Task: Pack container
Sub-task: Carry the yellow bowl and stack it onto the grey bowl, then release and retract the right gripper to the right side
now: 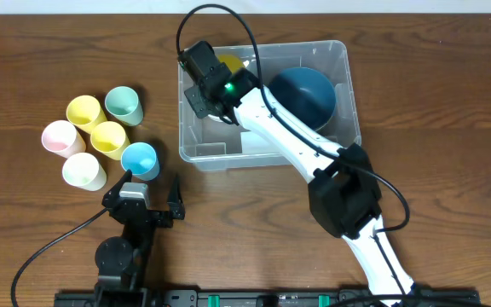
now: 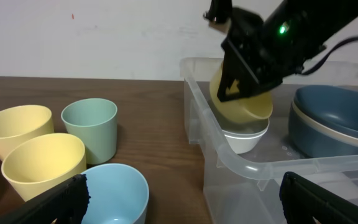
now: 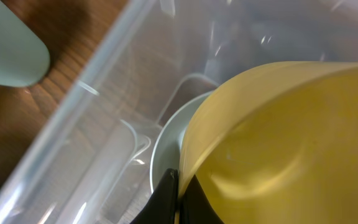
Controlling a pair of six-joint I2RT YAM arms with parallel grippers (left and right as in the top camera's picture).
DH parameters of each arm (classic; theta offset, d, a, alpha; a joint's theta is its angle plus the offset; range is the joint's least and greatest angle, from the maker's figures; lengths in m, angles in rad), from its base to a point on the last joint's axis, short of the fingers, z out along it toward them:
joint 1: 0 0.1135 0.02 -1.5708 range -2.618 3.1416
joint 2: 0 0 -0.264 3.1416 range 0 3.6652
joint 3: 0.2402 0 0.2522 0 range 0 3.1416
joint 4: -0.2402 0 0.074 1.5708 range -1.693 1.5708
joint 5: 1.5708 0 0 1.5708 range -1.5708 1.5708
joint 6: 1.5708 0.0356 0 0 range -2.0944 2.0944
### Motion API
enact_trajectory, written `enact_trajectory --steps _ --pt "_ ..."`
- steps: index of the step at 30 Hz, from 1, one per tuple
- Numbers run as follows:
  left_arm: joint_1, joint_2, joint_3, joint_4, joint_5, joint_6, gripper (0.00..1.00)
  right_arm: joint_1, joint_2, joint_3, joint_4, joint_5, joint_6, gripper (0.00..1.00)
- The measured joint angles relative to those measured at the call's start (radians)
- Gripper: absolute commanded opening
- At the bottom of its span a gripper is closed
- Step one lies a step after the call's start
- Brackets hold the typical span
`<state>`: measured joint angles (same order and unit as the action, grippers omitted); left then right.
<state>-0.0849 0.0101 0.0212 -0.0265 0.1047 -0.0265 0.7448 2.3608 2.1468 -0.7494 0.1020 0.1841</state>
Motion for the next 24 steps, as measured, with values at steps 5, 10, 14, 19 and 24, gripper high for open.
enact_trajectory --steps 5,10,14,19,24 --pt "0.000 0.000 0.000 0.000 0.000 0.000 0.98 0.000 0.008 0.000 -0.006 -0.005 0.017 0.57" --pt "0.000 0.000 0.000 0.000 0.000 0.000 0.98 0.000 0.008 0.000 -0.038 -0.023 0.017 0.61" --pt "0.000 0.000 0.000 0.000 0.000 0.000 0.98 0.000 0.003 0.007 -0.114 -0.040 0.018 0.66" --pt "0.000 0.000 0.000 0.000 0.000 0.000 0.98 -0.002 -0.097 0.035 -0.250 -0.037 0.017 0.71" --pt "0.000 0.000 0.000 0.000 0.000 0.000 0.98 -0.032 -0.337 0.073 -0.367 0.010 0.019 0.82"
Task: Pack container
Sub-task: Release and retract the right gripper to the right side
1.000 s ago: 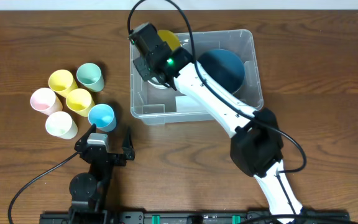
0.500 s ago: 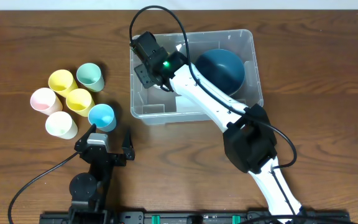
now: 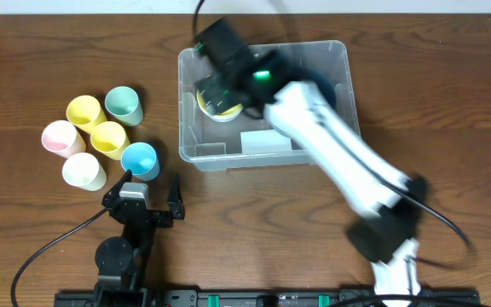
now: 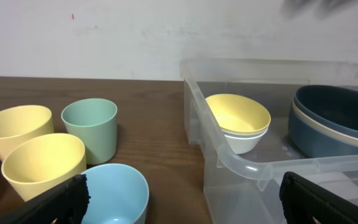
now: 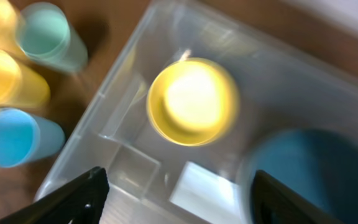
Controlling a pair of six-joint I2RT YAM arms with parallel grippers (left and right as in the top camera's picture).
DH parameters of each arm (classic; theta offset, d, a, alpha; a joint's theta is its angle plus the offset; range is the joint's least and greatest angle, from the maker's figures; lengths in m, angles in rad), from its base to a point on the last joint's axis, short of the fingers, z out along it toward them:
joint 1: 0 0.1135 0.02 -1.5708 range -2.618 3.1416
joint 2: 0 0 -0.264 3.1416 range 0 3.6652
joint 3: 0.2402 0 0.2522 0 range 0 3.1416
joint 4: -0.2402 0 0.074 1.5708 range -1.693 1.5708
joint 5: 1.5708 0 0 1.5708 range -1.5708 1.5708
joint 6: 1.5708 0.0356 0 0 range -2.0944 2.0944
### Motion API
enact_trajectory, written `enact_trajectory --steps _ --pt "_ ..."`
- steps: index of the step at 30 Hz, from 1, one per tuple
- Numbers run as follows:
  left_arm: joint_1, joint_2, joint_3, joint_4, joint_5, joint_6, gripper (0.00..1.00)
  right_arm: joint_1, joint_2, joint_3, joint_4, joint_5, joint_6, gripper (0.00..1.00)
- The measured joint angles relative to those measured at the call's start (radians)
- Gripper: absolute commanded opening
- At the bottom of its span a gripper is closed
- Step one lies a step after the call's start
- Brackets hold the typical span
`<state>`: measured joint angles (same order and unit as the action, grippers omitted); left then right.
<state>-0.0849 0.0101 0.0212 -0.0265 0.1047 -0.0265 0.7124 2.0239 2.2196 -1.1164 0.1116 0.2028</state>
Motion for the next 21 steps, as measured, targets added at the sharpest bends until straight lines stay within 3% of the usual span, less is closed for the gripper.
enact_trajectory --steps 4,10,21 --pt "0.000 0.000 0.000 0.000 0.000 0.000 0.98 -0.090 -0.214 0.037 -0.127 0.072 0.019 0.99" --pt "0.000 0.000 0.000 0.000 0.000 0.000 0.98 -0.336 -0.360 0.047 -0.307 0.151 0.058 0.99" --pt "0.000 0.000 0.000 0.000 0.000 0.000 0.98 -0.787 -0.314 -0.028 -0.410 0.172 0.243 0.99"
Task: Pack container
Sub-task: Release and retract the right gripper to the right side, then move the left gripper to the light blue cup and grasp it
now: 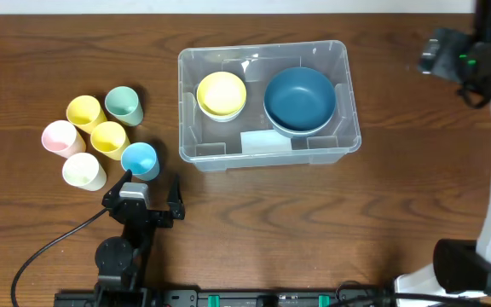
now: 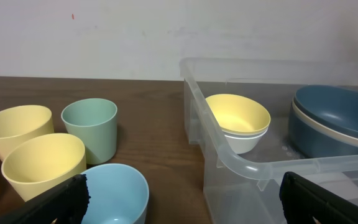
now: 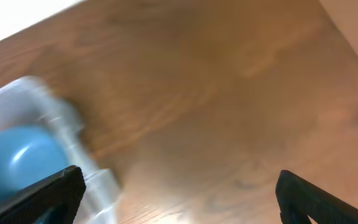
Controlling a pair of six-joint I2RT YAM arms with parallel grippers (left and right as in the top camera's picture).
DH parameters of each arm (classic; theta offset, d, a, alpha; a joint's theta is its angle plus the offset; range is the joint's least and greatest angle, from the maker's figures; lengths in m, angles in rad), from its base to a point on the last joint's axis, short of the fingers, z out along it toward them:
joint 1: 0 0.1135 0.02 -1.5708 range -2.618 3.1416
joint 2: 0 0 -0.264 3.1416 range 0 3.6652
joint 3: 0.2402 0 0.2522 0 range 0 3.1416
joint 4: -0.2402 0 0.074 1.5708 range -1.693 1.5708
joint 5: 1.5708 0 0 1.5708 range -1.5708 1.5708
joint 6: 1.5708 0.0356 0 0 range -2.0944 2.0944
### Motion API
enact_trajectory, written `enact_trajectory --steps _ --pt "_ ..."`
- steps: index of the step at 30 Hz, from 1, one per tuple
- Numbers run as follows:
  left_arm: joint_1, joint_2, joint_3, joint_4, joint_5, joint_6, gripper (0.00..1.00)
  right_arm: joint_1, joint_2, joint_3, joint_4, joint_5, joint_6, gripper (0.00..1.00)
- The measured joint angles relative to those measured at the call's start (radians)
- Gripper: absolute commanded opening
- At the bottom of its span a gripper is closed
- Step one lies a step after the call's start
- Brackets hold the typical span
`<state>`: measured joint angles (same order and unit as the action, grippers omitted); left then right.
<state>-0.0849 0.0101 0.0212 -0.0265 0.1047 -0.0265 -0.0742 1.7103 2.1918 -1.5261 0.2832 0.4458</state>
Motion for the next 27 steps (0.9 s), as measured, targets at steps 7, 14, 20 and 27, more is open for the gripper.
enact_trajectory --steps 7,14,20,27 --pt "0.000 0.000 0.000 0.000 0.000 0.000 0.98 -0.172 0.001 -0.030 -0.027 -0.002 0.037 0.99" --pt "0.000 0.000 0.004 0.008 0.045 -0.008 0.98 -0.219 0.001 -0.030 -0.027 -0.003 0.045 0.99" --pt "0.000 0.051 0.248 -0.154 0.132 -0.028 0.98 -0.219 0.001 -0.030 -0.027 -0.003 0.045 0.99" --pt "0.000 0.423 0.866 -0.723 0.105 -0.021 0.98 -0.219 0.001 -0.032 -0.029 -0.006 0.047 0.99"
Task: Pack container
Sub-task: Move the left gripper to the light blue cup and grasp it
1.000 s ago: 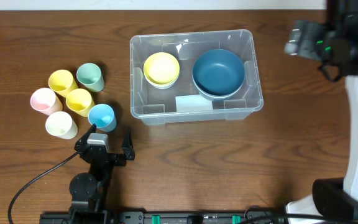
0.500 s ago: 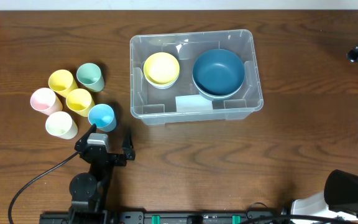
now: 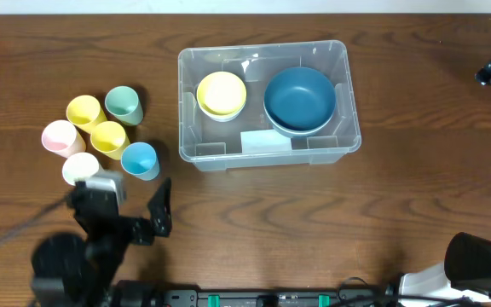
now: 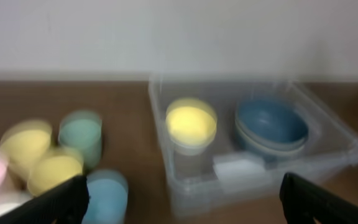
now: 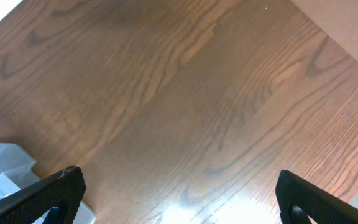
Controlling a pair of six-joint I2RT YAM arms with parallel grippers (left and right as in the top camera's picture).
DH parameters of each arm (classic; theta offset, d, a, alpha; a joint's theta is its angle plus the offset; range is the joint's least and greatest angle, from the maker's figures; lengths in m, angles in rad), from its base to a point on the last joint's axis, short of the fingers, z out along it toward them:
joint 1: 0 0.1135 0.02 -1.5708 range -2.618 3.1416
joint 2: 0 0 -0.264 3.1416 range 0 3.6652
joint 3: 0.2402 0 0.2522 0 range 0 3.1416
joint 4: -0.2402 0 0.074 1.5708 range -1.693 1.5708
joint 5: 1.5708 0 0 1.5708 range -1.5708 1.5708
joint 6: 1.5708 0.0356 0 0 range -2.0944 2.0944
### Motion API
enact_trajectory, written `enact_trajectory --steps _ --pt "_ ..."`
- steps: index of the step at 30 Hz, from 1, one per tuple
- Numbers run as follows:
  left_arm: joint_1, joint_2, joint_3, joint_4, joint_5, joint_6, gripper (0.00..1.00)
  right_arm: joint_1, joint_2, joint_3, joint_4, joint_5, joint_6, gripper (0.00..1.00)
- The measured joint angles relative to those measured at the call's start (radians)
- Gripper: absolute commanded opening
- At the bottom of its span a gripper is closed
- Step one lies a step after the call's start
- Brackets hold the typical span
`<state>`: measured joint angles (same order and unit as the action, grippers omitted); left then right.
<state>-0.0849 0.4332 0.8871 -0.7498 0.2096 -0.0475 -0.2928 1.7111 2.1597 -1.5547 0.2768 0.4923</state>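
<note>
The clear plastic container [image 3: 262, 159] stands at the table's middle back. It holds a yellow bowl [image 3: 221, 92] nested in a white one, and a big blue bowl [image 3: 300, 100]. Several pastel cups [image 3: 109, 136] are grouped to its left. My left gripper [image 3: 119, 211] hangs open near the front edge, just in front of the blue cup [image 3: 139, 159]. Its blurred wrist view looks down on the cups and the container [image 4: 253, 180]. At the far right edge my right gripper is open over bare wood [image 5: 185, 124], with nothing between its fingers.
A white block [image 3: 266, 141] lies in the container in front of the bowls. The container's corner [image 5: 5, 162] shows at the left edge of the right wrist view. The table's right edge [image 5: 347, 68] runs close by there.
My left arm has risen and shifted left, so its view now looks down on the cups and container from higher up. The right gripper has moved further right, to the frame's edge.
My right gripper was shut on the yellow bowl, tilted over the white bowl in the container. Then the bowl sat nested and the gripper was open above it. Then the right arm was off to the container's right. Now it is at the table's far right, and the left arm has lifted.
</note>
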Motion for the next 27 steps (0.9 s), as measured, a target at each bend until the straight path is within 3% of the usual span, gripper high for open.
enact_trajectory --steps 4,8,21,27 --pt "0.000 0.277 0.251 -0.257 -0.008 0.010 0.98 0.000 0.000 -0.001 -0.001 -0.001 0.001 0.99" --pt "0.000 0.494 0.384 -0.382 -0.007 0.019 0.98 0.000 0.000 -0.001 0.000 0.000 0.001 0.99" --pt "0.003 0.938 0.391 -0.362 -0.070 0.013 0.98 0.000 0.000 -0.001 0.000 0.000 0.001 0.99" --pt "0.043 1.047 0.391 -0.304 -0.113 -0.084 0.98 0.000 0.000 -0.001 0.000 0.000 0.001 0.99"
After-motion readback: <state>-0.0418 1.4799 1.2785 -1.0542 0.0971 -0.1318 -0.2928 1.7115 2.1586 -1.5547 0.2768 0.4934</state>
